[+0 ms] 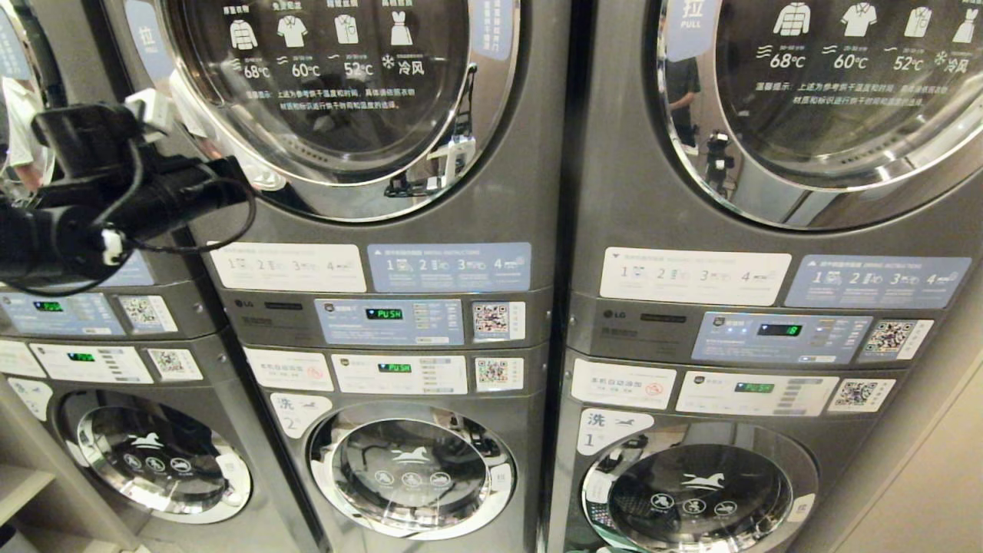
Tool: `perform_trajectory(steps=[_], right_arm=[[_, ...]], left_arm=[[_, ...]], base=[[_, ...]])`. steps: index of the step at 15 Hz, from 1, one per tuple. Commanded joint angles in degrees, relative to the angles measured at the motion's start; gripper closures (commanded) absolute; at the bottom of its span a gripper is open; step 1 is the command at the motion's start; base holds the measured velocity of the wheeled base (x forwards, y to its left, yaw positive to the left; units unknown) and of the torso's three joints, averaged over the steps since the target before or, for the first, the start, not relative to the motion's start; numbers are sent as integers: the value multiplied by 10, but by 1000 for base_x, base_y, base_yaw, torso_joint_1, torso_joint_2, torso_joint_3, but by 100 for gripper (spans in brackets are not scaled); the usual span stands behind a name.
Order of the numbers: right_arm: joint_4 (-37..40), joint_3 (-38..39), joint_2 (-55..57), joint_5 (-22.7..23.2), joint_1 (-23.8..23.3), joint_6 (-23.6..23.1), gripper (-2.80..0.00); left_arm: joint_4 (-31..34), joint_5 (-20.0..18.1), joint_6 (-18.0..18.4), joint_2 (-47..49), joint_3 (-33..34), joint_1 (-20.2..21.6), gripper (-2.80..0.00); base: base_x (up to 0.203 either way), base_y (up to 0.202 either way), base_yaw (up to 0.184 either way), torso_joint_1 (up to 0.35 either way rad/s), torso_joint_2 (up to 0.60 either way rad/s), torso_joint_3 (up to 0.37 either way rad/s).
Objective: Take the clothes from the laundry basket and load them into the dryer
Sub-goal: Close the dryer
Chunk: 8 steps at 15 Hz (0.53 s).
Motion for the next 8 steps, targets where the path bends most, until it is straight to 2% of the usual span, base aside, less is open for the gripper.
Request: perform_trajectory(steps=[1,3,4,8], right_arm=[[0,0,0,0,0,0,0],[0,0,0,0,0,0,0],[0,0,0,0,0,0,0],[0,0,0,0,0,0,0]], left_arm=[[0,9,2,-144,68,0,0],[7,23,17,-272,154,-3,0],[13,27,33,-341,218,-4,0],[30,36,80,-597,547,-6,0]], base=[[0,0,0,0,0,0],[0,0,0,0,0,0],[0,0,0,0,0,0],[0,0,0,0,0,0]])
